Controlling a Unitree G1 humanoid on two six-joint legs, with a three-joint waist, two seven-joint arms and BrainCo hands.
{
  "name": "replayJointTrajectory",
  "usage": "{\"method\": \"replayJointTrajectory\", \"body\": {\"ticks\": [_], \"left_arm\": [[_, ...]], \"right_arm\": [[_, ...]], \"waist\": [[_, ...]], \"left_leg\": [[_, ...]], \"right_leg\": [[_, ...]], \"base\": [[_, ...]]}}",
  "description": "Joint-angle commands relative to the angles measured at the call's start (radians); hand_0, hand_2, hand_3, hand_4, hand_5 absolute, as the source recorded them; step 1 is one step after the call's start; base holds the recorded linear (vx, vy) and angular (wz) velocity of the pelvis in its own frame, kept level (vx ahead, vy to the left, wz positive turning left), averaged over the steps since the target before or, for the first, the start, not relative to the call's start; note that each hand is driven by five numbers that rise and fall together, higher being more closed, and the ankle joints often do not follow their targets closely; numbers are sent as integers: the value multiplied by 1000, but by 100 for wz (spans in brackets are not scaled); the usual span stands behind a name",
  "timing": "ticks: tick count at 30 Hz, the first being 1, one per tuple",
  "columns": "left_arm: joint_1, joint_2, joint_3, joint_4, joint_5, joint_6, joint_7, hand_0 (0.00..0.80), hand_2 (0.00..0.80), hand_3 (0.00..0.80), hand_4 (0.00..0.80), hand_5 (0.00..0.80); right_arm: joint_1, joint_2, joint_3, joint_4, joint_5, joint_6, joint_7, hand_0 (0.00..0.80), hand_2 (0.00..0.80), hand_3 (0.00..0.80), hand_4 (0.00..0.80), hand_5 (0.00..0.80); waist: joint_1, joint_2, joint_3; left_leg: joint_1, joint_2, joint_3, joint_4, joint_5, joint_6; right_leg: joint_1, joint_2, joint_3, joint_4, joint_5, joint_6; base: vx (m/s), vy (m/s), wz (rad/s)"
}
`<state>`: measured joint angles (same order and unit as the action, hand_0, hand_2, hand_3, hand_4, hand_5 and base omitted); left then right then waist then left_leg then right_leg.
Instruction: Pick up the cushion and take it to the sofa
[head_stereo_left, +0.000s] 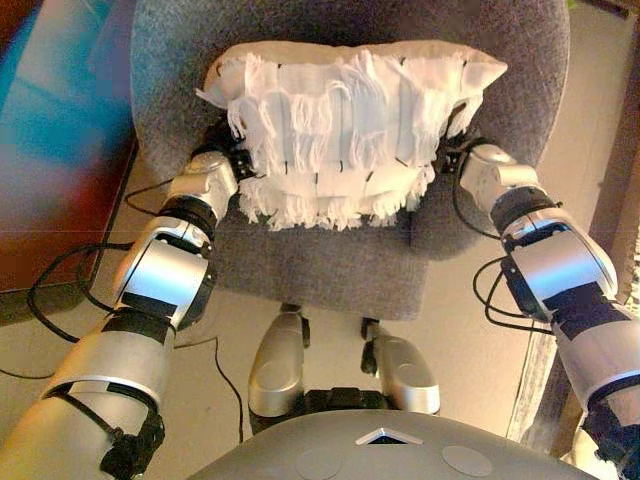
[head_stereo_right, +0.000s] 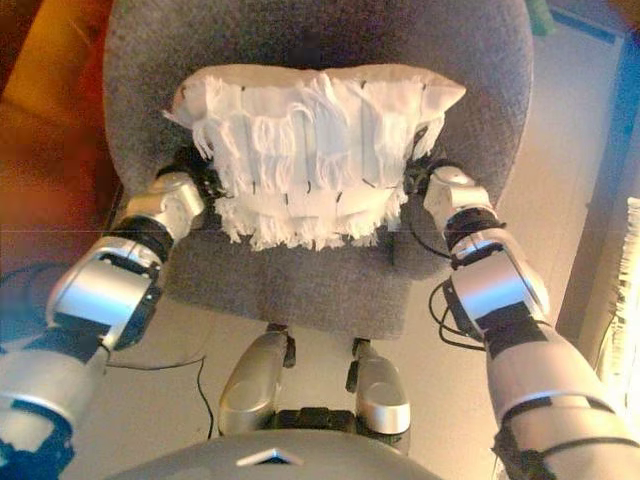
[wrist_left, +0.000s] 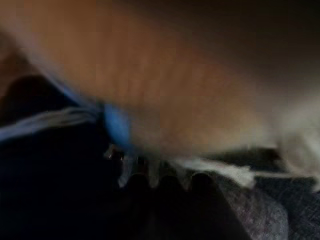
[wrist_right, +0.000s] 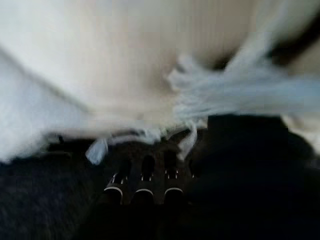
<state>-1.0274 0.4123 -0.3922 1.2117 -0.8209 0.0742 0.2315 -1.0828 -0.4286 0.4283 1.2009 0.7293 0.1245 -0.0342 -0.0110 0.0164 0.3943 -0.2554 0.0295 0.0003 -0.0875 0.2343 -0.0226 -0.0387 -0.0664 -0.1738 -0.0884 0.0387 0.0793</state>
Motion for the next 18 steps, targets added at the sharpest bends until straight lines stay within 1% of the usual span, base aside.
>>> {"method": "replayJointTrajectory", "body": {"ticks": [1, 3, 4, 5, 7, 9, 11, 12, 13, 15, 16, 17, 18], "left_arm": [[-136, 39, -31, -12, -21, -76, -8, 0, 0, 0, 0, 0], [-124, 94, -34, -47, -20, -83, -9, 0, 0, 0, 0, 0], [-121, 103, -35, -56, -24, -94, -6, 0, 0, 0, 0, 0], [-99, 150, -25, -108, -30, -108, 1, 0, 0, 0, 0, 0], [-67, 201, -12, -164, -38, -129, 9, 0, 0, 0, 0, 0], [-6, 263, 27, -253, -40, -201, 49, 0, 0, 0, 0, 0], [62, 292, 71, -336, -48, -253, 74, 0, 0, 0, 0, 0], [132, 302, 125, -413, -22, -274, 81, 0, 0, 0, 0, 0], [191, 305, 166, -470, 9, -275, 89, 0, 0, 0, 0, 0], [283, 301, 220, -542, 64, -272, 102, 0, 0, 0, 0, 0], [351, 297, 264, -579, 91, -284, 104, 0, 0, 0, 0, 0], [410, 287, 306, -610, 111, -287, 106, 0, 0, 0, 0, 0], [457, 279, 336, -629, 134, -286, 109, 0, 0, 0, 0, 0]], "right_arm": [[-173, -105, 63, -94, -35, -106, 5, 0, 0, 0, 0, 0], [-184, -160, 78, -136, -69, -133, 4, 0, 0, 0, 0, 0], [-186, -171, 82, -145, -77, -149, 4, 0, 0, 0, 0, 0], [-179, -223, 90, -218, -67, -161, 1, 0, 0, 0, 0, 0], [-151, -274, 84, -302, -55, -179, -10, 0, 0, 0, 0, 0], [-77, -340, 41, -428, -63, -221, -50, 0, 0, 0, 0, 0], [4, -377, -16, -505, -85, -261, -80, 0, 0, 0, 0, 0], [87, -399, -90, -567, -109, -282, -94, 0, 0, 0, 0, 0], [153, -407, -147, -616, -125, -288, -116, 0, 0, 0, 0, 0], [254, -413, -241, -697, -143, -308, -174, 0, 0, 0, 0, 0], [326, -414, -315, -747, -152, -315, -181, 0, 0, 0, 0, 0], [395, -408, -372, -793, -166, -326, -192, 0, 0, 0, 0, 0], [450, -399, -413, -828, -190, -320, -199, 0, 0, 0, 0, 0]], "waist": [[0, -9, -1], [1, -8, -10], [2, -8, -12], [3, -10, -19], [3, -12, -27], [3, -16, -43], [5, -17, -57], [8, -17, -68], [11, -19, -79], [15, -21, -98], [17, -22, -113], [18, -22, -127], [19, -22, -139]], "left_leg": [[117, -26, 65, 10, -186, -43], [120, -26, 69, 12, -190, -43], [120, -26, 70, 13, -191, -43], [126, -26, 73, 15, -197, -42], [134, -25, 76, 18, -205, -42], [148, -25, 76, 19, -215, -41], [162, -27, 75, 17, -222, -38], [174, -28, 73, 17, -228, -35], [185, -28, 70, 17, -233, -32], [203, -28, 67, 14, -239, -28], [218, -29, 66, 15, -245, -25], [232, -28, 65, 16, -249, -23], [243, -28, 66, 16, -253, -21]], "right_leg": [[-102, -56, 36, 9, 44, 25], [-102, -58, 30, 17, 35, 25], [-102, -58, 28, 19, 33, 25], [-98, -58, 25, 23, 25, 23], [-92, -59, 21, 31, 16, 22], [-81, -60, 12, 39, 3, 21], [-69, -60, 5, 43, -6, 19], [-58, -59, 0, 47, -13, 17], [-47, -58, -3, 50, -19, 15], [-29, -55, -8, 51, -26, 13], [-13, -54, -13, 52, -31, 12], [2, -53, -15, 52, -34, 11], [14, -52, -17, 52, -37, 11]], "base": [[51, 37, -1], [46, 41, 0], [44, 39, 1], [48, 34, 1], [58, 27, -1], [75, 12, 0], [78, 2, 0], [102, -18, 1], [113, -27, 4], [98, -30, 6], [121, -28, 5], [117, -26, 2], [98, -21, -1]]}}
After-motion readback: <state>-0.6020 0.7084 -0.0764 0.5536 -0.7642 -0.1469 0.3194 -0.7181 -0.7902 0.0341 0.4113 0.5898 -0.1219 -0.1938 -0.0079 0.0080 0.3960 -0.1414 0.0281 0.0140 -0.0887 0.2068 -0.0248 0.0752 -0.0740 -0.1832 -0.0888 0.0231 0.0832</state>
